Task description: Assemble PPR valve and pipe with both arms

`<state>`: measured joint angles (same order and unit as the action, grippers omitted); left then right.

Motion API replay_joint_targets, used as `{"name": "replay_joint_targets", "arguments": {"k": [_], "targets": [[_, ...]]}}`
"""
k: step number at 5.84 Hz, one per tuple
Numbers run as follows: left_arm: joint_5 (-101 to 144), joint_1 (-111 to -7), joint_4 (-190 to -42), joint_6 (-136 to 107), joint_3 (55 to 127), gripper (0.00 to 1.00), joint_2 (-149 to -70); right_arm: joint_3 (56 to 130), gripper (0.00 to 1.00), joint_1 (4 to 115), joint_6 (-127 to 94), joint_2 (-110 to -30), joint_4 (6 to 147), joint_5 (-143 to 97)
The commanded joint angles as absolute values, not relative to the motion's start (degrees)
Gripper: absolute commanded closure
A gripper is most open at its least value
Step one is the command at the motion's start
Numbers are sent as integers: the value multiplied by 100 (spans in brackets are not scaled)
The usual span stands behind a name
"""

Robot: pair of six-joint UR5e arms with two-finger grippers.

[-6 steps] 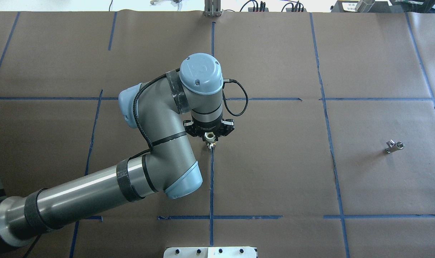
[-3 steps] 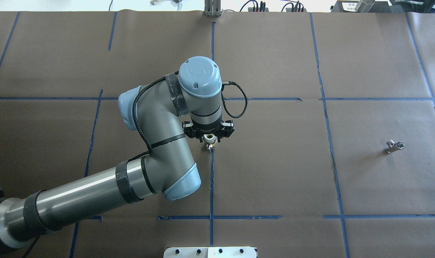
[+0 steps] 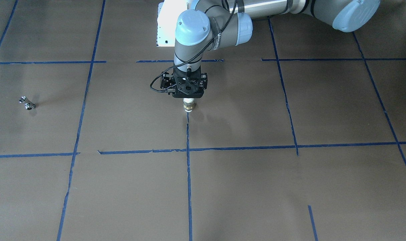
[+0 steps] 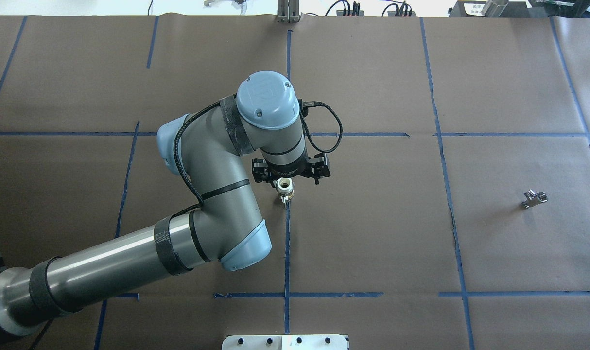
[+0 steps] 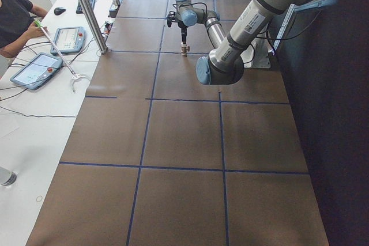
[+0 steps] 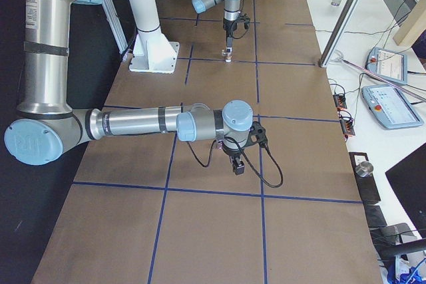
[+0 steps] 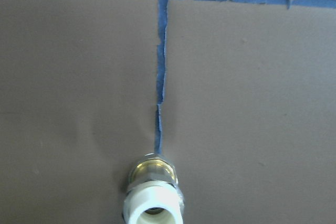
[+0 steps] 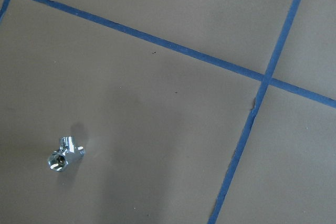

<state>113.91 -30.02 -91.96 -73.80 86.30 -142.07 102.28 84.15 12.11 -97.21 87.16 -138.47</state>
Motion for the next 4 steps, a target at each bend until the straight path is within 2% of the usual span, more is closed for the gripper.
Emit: {"name": "replay_joint_targets", "arguments": {"k": [1, 3, 4], "targets": [[11391, -3137, -9229, -7505, 8797, 0, -14177, 10248, 0, 8062, 673, -10192, 7559, -13843], [11434, -3373, -9176, -7515, 9795, 0, -13433, 10239, 1, 7115, -2122, -10222, 6316, -13518], [11435, -3488, -9228, -7515, 9948, 0, -13317, 10248, 1, 6841, -2675, -10222, 6110, -13465]]}}
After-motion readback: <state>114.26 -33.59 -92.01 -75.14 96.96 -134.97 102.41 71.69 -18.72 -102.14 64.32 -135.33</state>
